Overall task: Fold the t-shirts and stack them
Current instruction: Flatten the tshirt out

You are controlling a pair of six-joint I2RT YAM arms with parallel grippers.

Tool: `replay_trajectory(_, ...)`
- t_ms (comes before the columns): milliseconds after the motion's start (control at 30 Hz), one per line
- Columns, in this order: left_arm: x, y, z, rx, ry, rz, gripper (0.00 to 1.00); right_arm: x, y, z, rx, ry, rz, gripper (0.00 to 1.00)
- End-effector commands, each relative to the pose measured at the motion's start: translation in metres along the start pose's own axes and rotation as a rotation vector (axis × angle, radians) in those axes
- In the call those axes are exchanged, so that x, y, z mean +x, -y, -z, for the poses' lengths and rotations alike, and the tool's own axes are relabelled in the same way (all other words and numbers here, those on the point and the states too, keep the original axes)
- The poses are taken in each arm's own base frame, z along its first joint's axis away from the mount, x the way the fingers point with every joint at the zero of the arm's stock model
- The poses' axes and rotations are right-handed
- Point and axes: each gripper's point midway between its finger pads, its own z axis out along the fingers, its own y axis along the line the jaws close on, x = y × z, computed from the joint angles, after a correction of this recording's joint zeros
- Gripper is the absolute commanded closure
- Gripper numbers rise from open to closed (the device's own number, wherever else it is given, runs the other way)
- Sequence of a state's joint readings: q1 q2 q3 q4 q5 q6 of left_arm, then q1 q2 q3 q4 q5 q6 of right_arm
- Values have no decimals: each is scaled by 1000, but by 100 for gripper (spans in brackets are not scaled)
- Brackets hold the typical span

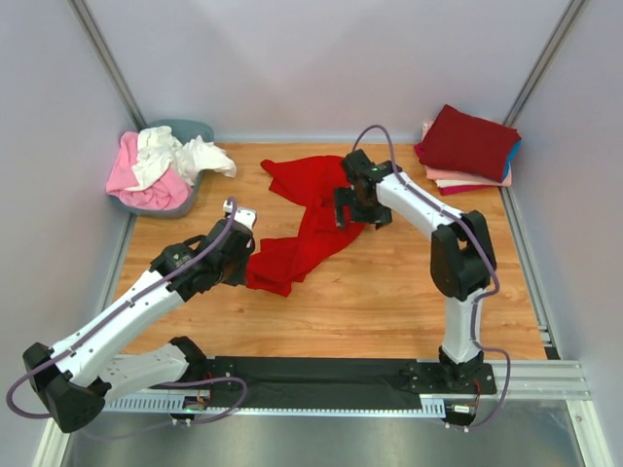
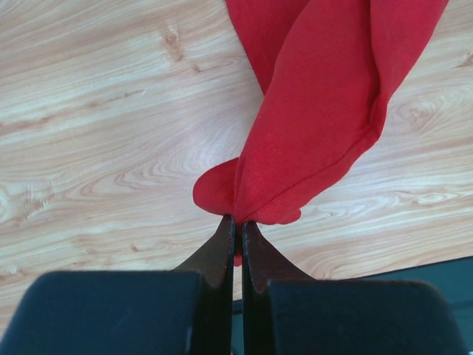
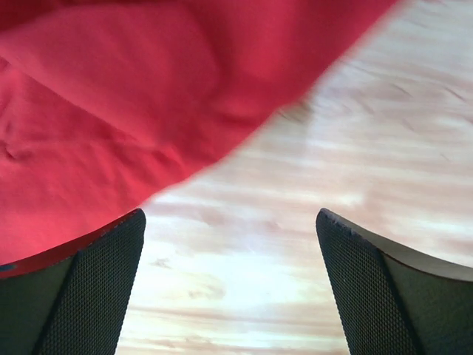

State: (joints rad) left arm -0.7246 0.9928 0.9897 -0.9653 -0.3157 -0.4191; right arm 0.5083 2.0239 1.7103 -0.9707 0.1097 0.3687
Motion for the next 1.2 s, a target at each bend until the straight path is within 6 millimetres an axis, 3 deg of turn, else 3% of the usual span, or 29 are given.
replay_trajectory(0, -2, 1, -1, 9, 3, -11, 100, -33, 12, 50, -64, 207, -68, 2)
replay_trajectory(100, -2, 2, -2, 12, -2, -15, 100, -38, 1, 50, -149, 233, -91, 9)
replay_trajectory(333, -2, 0, -2, 3, 3, -12, 100, -54, -27, 22, -281, 190, -106, 36)
replay_trajectory(700, -2, -1, -3, -7, -1, -11, 100, -71, -39, -17, -286, 153, -120, 39)
replay_trajectory(1167, -1, -2, -4, -14, -7, -15, 100, -54, -28, -53, -216, 79, -123, 41)
